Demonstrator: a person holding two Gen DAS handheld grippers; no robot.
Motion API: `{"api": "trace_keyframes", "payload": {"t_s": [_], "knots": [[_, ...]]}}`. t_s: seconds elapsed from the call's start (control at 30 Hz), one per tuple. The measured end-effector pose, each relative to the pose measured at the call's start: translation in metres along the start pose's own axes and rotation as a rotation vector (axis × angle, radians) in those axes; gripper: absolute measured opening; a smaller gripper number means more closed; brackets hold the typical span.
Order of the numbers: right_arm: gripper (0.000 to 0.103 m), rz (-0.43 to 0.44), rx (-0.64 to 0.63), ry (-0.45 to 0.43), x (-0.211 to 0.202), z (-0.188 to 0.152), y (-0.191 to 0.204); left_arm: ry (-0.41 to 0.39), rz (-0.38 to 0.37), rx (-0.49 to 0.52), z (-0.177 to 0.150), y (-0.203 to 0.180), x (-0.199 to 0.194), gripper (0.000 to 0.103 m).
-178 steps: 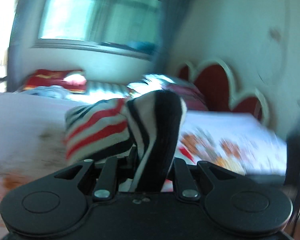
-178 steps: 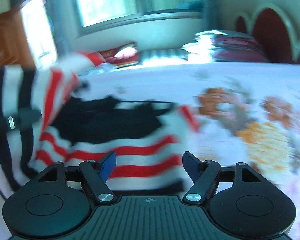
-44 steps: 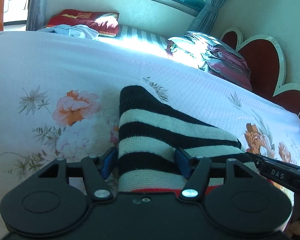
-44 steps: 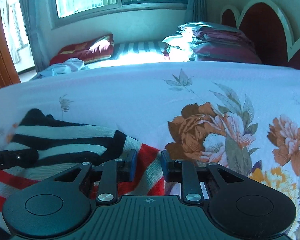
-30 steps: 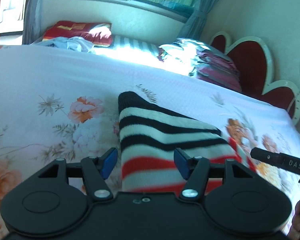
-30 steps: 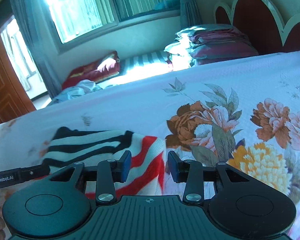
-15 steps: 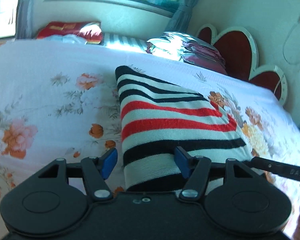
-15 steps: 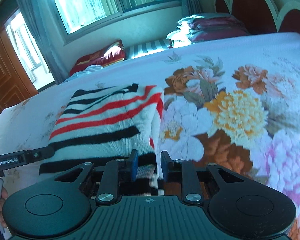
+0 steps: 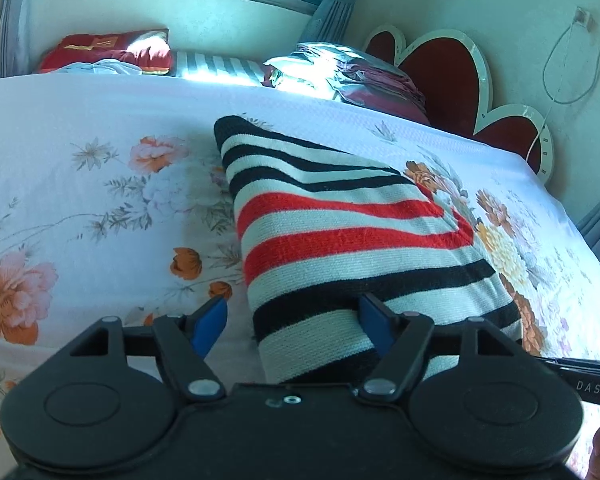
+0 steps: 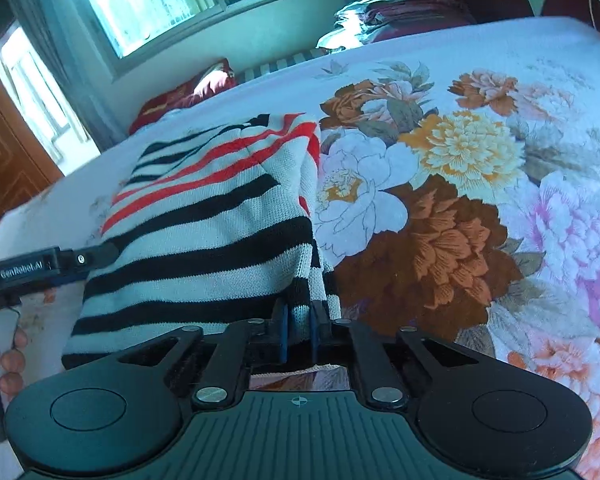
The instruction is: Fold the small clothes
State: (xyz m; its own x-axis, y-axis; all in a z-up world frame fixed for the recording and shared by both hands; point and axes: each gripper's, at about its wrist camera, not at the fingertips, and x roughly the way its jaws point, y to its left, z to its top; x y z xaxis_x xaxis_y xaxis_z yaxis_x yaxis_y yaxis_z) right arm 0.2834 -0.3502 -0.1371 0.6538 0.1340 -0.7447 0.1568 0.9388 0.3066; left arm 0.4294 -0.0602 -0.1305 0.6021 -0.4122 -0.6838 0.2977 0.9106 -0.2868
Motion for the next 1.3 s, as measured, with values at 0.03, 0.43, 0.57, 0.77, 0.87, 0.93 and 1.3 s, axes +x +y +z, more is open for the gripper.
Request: {"api": "trace_keyframes", "payload": {"t_s": [0.03,0.43,0.57,0.77,0.87,0.93,1.3], "knots": [[0.009,-0.009,-0.01,0.001,-0.002,0.0,0.002,0.002,0.002,0.004,0.001,-0.001,-0.001,0.073],[0.062,-0.002,0.028,-0.048,-0.012,0.049,0.013,0.048,-0.043,-0.075,0.016,-0.001,-0.001,0.079],[0.065,0.04,0.054,-0.02,0.01,0.069,0.004,0.058,-0.076,-0.115,0.022,-0.003,0.006,0.081],[0.075,0.133,0.13,0.044,0.056,0.084,-0.021,0.115,-0.101,-0.192,0.021,0.005,0.027,0.084],[0.075,0.211,0.184,0.088,0.076,0.083,-0.033,0.129,-0.15,-0.27,0.016,0.016,0.037,0.08],[0.075,0.257,0.196,0.087,0.084,0.08,-0.037,0.125,-0.163,-0.285,0.014,0.017,0.039,0.078],[0.036,0.283,0.18,0.072,0.077,0.08,-0.022,0.072,-0.078,-0.163,0.028,-0.014,0.019,0.049]]}}
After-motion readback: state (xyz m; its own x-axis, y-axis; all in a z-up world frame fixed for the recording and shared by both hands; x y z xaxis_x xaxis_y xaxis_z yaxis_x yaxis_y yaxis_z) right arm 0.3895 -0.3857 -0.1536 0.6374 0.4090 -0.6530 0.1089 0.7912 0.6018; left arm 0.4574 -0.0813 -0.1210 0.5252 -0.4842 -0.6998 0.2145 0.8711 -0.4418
